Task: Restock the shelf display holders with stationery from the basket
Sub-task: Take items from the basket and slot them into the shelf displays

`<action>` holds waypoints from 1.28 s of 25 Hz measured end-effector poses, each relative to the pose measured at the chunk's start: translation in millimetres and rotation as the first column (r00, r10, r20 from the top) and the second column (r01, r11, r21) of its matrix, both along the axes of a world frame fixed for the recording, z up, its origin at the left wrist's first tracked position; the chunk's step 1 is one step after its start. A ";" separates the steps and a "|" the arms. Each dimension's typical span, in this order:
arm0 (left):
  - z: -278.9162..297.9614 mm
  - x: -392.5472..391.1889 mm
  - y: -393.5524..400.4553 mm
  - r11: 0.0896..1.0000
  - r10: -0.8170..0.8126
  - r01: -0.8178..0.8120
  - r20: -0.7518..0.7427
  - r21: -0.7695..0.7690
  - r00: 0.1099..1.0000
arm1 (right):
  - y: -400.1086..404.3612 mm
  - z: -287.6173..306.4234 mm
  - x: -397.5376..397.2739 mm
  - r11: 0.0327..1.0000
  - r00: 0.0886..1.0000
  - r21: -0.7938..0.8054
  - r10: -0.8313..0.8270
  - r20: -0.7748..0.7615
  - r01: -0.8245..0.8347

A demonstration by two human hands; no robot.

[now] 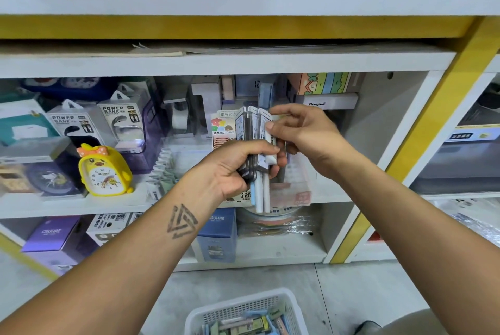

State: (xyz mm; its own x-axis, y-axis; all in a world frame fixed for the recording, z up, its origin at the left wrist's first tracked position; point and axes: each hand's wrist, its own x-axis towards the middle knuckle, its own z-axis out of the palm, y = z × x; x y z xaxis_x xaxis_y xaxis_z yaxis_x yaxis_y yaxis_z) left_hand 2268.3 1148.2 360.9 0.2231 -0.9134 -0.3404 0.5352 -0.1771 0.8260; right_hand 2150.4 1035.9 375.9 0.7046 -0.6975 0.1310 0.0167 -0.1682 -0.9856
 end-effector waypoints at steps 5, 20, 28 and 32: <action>0.7 7.2 10.3 1.000 0.009 -0.009 0.027 0.022 1.000 | 2.5 2.6 -0.8 0.997 0.999 0.081 0.009 -0.039 -0.006; 14.7 43.0 42.2 0.968 0.252 -0.250 -0.063 0.039 0.966 | 27.4 -2.8 28.0 0.356 0.946 -0.896 -0.084 -0.313 -0.264; 16.2 72.4 66.2 0.917 0.395 -0.389 -0.077 0.083 0.915 | 42.9 -0.2 46.8 0.972 0.987 -0.190 0.121 -0.109 -0.140; 17.9 85.1 78.5 0.906 0.420 -0.415 -0.070 0.080 0.905 | 48.0 -4.4 58.1 0.981 0.981 -0.025 0.193 0.020 -0.192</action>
State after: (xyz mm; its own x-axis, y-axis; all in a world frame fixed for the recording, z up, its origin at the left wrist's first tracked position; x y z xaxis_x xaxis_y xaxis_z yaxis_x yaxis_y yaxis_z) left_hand 2353.4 1226.7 378.8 0.5478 -0.7195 -0.4269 0.6376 0.0287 0.7698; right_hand 2208.5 1083.9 371.5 0.8222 -0.5457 0.1620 0.0724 -0.1821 -0.9806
